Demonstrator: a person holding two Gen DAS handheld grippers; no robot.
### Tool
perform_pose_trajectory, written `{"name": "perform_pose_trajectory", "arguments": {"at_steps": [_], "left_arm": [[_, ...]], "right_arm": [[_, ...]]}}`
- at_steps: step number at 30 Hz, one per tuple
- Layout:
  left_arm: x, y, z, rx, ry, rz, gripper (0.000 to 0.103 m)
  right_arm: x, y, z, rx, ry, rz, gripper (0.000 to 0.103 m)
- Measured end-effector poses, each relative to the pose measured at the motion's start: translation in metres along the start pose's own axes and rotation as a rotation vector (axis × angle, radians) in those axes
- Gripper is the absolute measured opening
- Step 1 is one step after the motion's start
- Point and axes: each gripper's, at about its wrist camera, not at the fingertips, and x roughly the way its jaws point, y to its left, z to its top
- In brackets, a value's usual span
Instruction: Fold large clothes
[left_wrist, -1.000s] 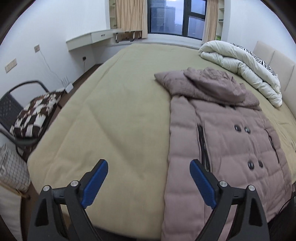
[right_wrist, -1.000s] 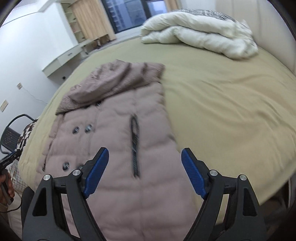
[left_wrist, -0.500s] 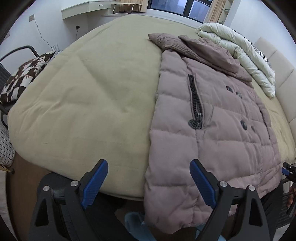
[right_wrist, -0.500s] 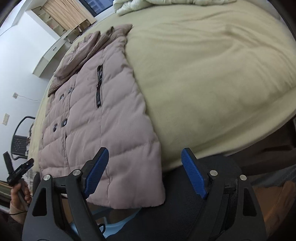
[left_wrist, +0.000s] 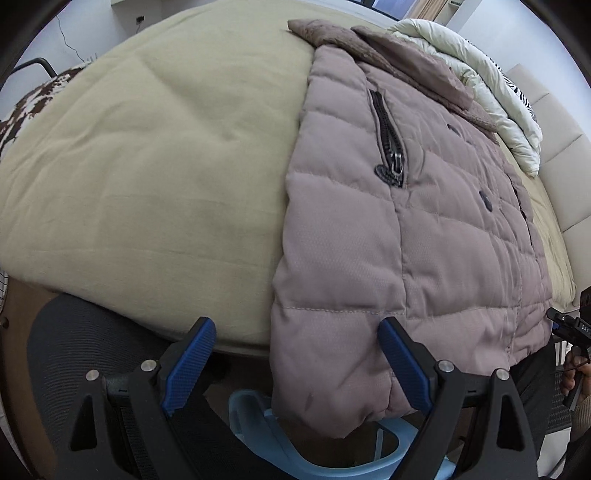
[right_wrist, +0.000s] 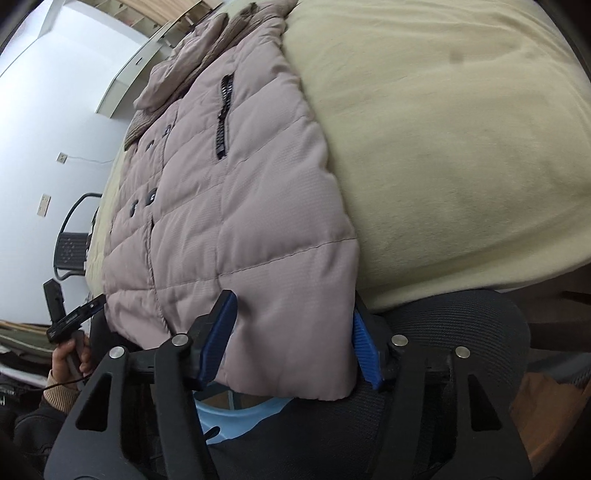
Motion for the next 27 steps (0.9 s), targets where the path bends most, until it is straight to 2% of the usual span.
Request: {"name": "perform_pose_trajectory", "arguments": {"at_steps": [2,5,9,10,12,15,17,19,22,24,27], "left_arm": [[0.007,0.003,0.0,-0.013,0.051,-0.024,0.092],[0.008,0.006,-0.001,-0.03,0.065,-0.058,0.086],[0.011,0.005,-0.006,-0.038,0.097,-0.109,0.066],[0.012,0.004,-0.007,-0.037,0.109,-0.121,0.061],[0.013,0.001,-0.01,-0.03,0.13,-0.13,0.058],[0.012,0.004,-0.012,-0.036,0.135,-0.145,0.055],[0.01,0.006,-0.011,-0.052,0.134,-0.163,0.046],[0.007,0.005,-0.011,-0.056,0.126,-0.179,0.027],[-0.002,0.004,-0.011,-0.057,0.111,-0.197,0.011],[-0.01,0.002,-0.009,-0.057,0.104,-0.21,0.007],[-0.029,-0.002,-0.001,-0.075,0.07,-0.27,0.005]], "right_arm": [[0.005,0.002,0.002,-0.021,0.035,-0.016,0.059],[0.009,0.006,0.005,-0.04,0.08,-0.034,0.059],[0.012,0.009,0.007,-0.034,0.111,-0.031,0.057],[0.012,0.011,0.007,-0.035,0.115,-0.024,0.055],[0.013,0.012,0.006,-0.029,0.118,-0.01,0.049],[0.012,0.012,0.002,-0.009,0.106,0.008,0.044],[0.015,0.012,0.0,0.004,0.098,0.017,0.04],[0.014,0.011,-0.001,0.015,0.096,0.024,0.037],[0.011,0.011,-0.003,0.018,0.096,0.035,0.033],[0.008,0.014,-0.003,0.008,0.08,0.05,0.021],[-0.001,0.021,-0.002,0.012,0.04,0.089,0.013]]}}
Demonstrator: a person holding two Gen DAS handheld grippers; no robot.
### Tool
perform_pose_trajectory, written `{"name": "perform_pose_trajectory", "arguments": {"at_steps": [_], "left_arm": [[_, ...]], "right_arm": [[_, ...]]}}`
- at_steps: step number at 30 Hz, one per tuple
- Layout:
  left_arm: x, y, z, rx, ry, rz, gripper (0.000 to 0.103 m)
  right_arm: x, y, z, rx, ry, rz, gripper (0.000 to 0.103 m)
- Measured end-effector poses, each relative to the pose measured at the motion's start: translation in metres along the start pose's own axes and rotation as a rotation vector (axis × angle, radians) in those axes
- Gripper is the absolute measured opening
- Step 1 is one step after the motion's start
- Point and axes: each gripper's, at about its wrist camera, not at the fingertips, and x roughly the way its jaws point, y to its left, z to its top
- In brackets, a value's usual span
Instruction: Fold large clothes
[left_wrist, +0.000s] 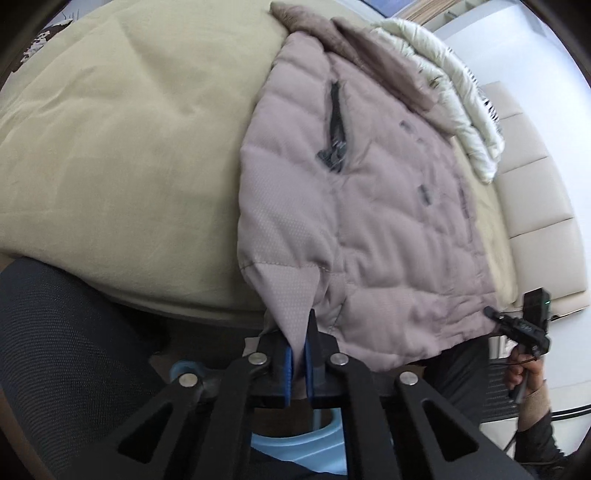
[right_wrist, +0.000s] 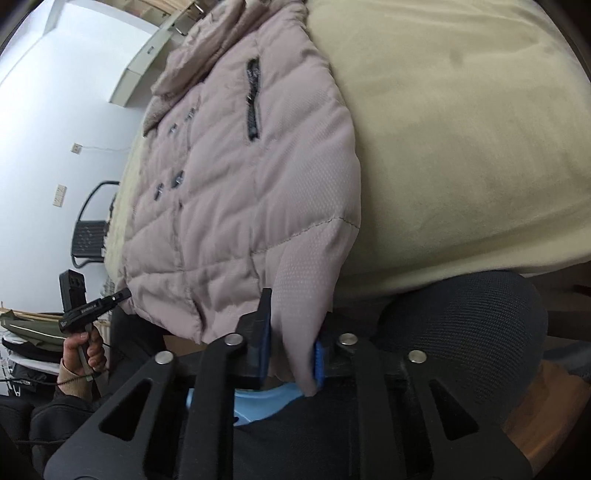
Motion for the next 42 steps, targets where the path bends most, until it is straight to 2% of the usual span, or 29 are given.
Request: {"name": "perform_pose_trajectory", "arguments": {"at_steps": [6,12,19,24,29,33,37,38,41,42], "left_arm": [[-0.049,-0.019,0.034,-0.041,-0.137,-0.141,0.005],[-0.089,-0.043,0.103,-0.029,-0.284,-0.253,0.005],[-0.104,-0.061,0.214,-0.031,-0.426,-0.269,0.005],[-0.092,-0.07,0.31,-0.019,-0.458,-0.238,0.005],[-0.047,-0.071,0.396,-0.003,-0.444,-0.127,0.005],[-0.001,-0.05,0.447,-0.047,-0.422,-0.073,0.005],[0.053,-0.036,0.468,-0.071,-0.383,0.0,0.006],[0.065,-0.032,0.47,-0.083,-0.373,0.016,0.007],[0.088,-0.017,0.465,-0.148,-0.362,0.001,0.01],[0.087,-0.015,0.462,-0.163,-0.37,-0.012,0.015]], "right_arm": [[-0.037,0.029,0.023,-0.002,-0.145,0.156,0.01],[-0.081,0.075,0.086,-0.078,-0.302,0.236,0.01],[-0.104,0.119,0.203,-0.135,-0.451,0.254,0.01],[-0.103,0.136,0.302,-0.125,-0.521,0.233,0.01],[-0.069,0.141,0.401,-0.096,-0.538,0.153,0.01],[-0.02,0.119,0.468,-0.006,-0.527,0.102,0.01],[0.047,0.089,0.51,0.089,-0.479,0.037,0.01],[0.061,0.079,0.512,0.115,-0.469,0.032,0.01],[0.097,0.053,0.52,0.209,-0.446,0.072,0.011],[0.101,0.047,0.521,0.229,-0.457,0.104,0.013]]}}
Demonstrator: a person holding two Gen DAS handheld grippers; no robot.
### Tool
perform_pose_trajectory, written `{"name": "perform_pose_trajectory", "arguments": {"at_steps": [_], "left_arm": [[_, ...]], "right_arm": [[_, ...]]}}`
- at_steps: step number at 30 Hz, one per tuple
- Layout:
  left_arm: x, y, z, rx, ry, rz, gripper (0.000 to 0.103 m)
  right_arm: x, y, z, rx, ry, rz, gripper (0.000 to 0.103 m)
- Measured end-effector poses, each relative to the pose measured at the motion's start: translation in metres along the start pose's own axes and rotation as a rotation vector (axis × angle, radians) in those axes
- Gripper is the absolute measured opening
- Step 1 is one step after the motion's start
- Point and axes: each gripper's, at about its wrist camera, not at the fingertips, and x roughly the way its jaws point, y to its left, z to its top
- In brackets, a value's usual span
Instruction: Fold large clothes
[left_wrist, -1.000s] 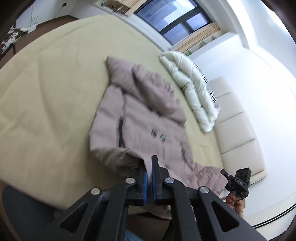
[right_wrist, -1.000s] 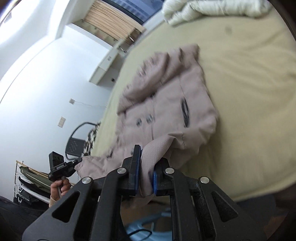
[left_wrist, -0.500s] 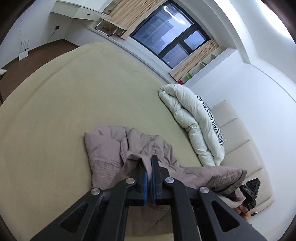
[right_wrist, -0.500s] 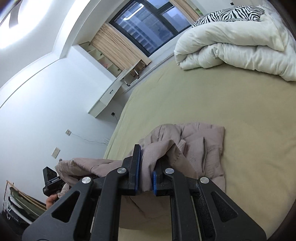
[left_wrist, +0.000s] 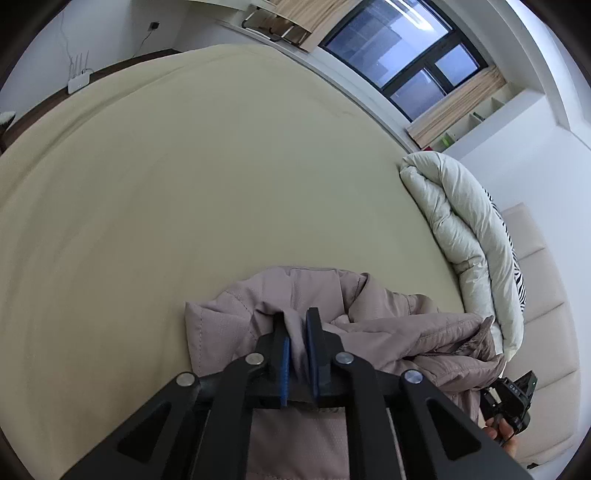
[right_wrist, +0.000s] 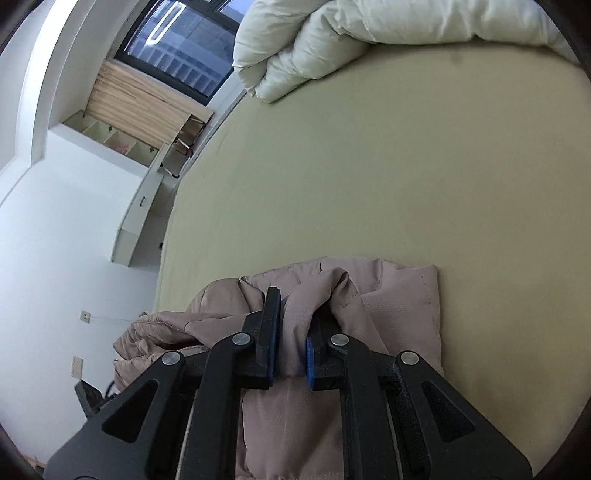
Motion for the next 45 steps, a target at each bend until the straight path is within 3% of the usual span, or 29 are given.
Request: {"name": "perform_pose_trajectory", "arguments": {"at_steps": [2,4,5,6,7,8,12,17,20,23,25,28,32,38,45], "left_arm": [[-0.013,-0.001,-0.005,-0.003,-0.023,0.012,0.029],[-0.042,-0.014,-0.012,0.044,-0.113,0.075,0.052],[-0.056,-0.023,-0.017,0.086,-0.161,0.095,0.057],[-0.066,-0.033,-0.022,0.124,-0.194,0.107,0.065],[-0.074,-0.046,-0.027,0.173,-0.224,0.114,0.066],[-0.079,-0.059,-0.032,0.221,-0.241,0.117,0.066],[-0.067,-0.111,-0.057,0.442,-0.242,0.158,0.066],[-0.028,-0.137,-0.082,0.593,-0.226,0.231,0.066],[0.005,-0.148,-0.079,0.656,-0.211,0.309,0.066],[0.051,-0.151,-0.063,0.707,-0.163,0.403,0.066],[0.075,-0.146,-0.055,0.724,-0.151,0.439,0.069],[0.1,-0.132,-0.042,0.688,-0.128,0.435,0.073],[0.115,-0.114,-0.034,0.628,-0.105,0.401,0.076],[0.119,-0.097,-0.044,0.586,-0.128,0.352,0.076],[0.128,-0.097,-0.046,0.581,-0.132,0.364,0.076]], "right_arm": [[-0.003,-0.006,-0.003,0.026,-0.03,0.048,0.017],[-0.012,0.0,-0.006,-0.01,-0.056,0.061,0.025],[-0.019,0.006,-0.007,-0.044,-0.071,0.048,0.041],[-0.026,0.012,-0.008,-0.075,-0.086,0.029,0.078],[-0.033,0.021,-0.01,-0.107,-0.105,0.025,0.094],[-0.039,0.028,-0.01,-0.13,-0.116,0.038,0.103],[-0.042,0.081,-0.033,-0.316,-0.03,-0.071,0.102],[0.013,0.156,-0.099,-0.674,0.121,-0.215,0.09],[0.057,0.162,-0.113,-0.698,0.189,-0.273,0.085],[0.095,0.157,-0.095,-0.658,0.182,-0.321,0.085],[0.117,0.149,-0.08,-0.615,0.193,-0.336,0.085],[0.152,0.144,-0.07,-0.663,0.182,-0.396,0.085],[0.181,0.128,-0.064,-0.637,0.178,-0.366,0.088],[0.187,0.123,-0.084,-0.68,0.128,-0.345,0.091],[0.19,0.117,-0.099,-0.69,0.112,-0.33,0.093]]}}
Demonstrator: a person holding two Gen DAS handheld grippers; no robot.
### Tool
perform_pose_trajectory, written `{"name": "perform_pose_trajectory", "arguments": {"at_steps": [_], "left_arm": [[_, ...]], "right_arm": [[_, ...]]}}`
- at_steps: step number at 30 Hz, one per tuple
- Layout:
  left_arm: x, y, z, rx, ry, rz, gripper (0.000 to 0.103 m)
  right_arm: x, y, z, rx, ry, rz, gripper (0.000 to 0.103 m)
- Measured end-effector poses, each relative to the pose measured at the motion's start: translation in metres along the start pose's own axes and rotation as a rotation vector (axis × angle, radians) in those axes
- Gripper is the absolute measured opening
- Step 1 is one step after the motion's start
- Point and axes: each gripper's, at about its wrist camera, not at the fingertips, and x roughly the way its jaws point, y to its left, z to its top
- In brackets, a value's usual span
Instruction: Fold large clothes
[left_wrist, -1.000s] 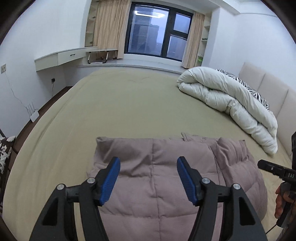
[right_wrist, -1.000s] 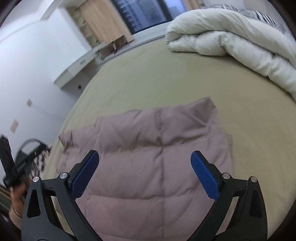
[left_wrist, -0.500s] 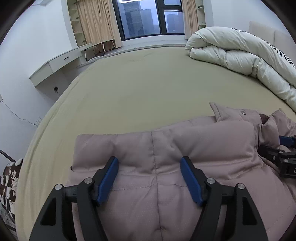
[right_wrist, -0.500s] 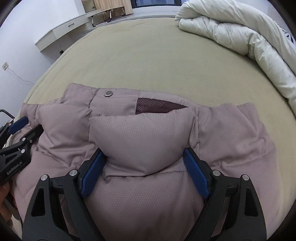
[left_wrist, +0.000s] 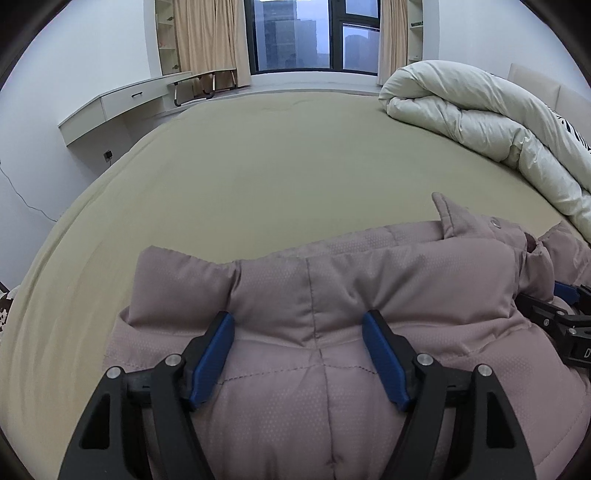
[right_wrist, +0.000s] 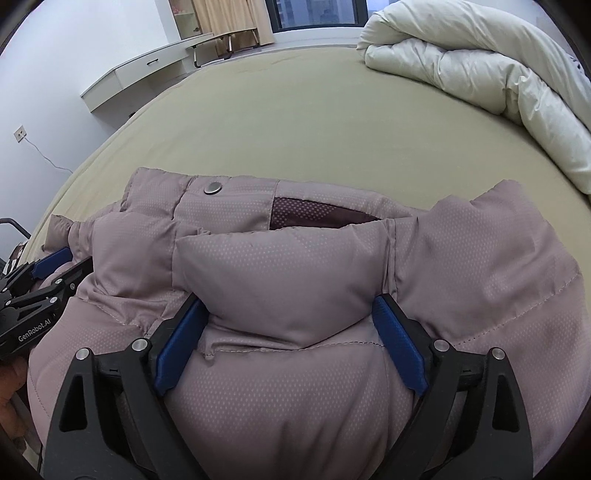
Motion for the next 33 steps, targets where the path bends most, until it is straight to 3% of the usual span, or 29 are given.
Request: {"name": "perform_pose_trajectory", "arguments": {"at_steps": [6,18,20,22,24,26,28,30,33], "left_arm": [[0.002,-0.001,-0.001,-0.002,-0.01,0.01,0.076],[0.002,0.002,0.001,-0.006,0.004,0.004,0.076],[-0.005,0.006,0.006,-0.007,0.052,-0.015,0.076],[-0.032,0.008,0.005,0.012,0.048,0.004,0.075],[-0.065,0.008,-0.006,0.04,-0.013,0.038,0.076],[-0.082,0.008,-0.023,0.06,-0.034,0.063,0.08],[-0.078,0.01,-0.04,0.062,-0.024,0.057,0.083],[-0.072,0.016,-0.045,0.024,-0.03,0.035,0.091],[-0.058,0.021,-0.041,-0.014,-0.004,0.018,0.095]], "right_arm": [[-0.009,0.001,-0.024,-0.006,-0.008,-0.006,0.093],[-0.013,0.001,-0.022,0.001,-0.026,0.003,0.094],[-0.023,0.001,-0.017,0.007,-0.005,0.006,0.093],[-0.05,0.002,-0.015,0.015,0.001,0.012,0.093],[-0.098,-0.002,-0.024,0.001,-0.114,0.032,0.093],[-0.133,-0.014,-0.041,-0.012,-0.188,-0.032,0.093],[-0.132,-0.044,-0.06,0.053,-0.13,-0.089,0.093],[-0.115,-0.076,-0.079,0.171,-0.049,-0.059,0.093],[-0.106,-0.091,-0.09,0.184,-0.075,-0.012,0.095]]}}
